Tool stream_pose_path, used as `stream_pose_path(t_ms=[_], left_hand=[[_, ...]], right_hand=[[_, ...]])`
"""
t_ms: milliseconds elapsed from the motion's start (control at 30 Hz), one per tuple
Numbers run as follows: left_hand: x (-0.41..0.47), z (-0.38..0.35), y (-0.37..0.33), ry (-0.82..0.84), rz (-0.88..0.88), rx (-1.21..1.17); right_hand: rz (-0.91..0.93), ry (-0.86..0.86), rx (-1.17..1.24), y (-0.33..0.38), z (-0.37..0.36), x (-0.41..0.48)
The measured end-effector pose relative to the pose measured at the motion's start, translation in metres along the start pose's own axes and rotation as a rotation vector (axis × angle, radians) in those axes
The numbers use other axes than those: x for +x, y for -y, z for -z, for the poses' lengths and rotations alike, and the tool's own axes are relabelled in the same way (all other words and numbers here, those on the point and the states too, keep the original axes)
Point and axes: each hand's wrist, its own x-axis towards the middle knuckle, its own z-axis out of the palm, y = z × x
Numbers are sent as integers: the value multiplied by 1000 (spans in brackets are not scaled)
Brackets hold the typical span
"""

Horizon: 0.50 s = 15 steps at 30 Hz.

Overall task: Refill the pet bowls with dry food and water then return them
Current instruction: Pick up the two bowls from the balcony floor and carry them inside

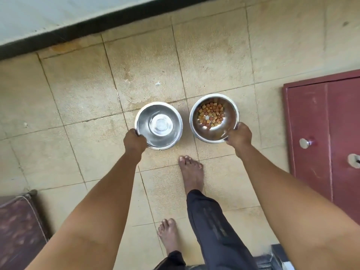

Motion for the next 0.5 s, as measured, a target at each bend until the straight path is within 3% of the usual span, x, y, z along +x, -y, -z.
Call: stream_pose_path(t_ms=[500], left_hand=[[-285,209,-101,49,-220,46]], right_hand=[[119,-127,194,57,201,-297]])
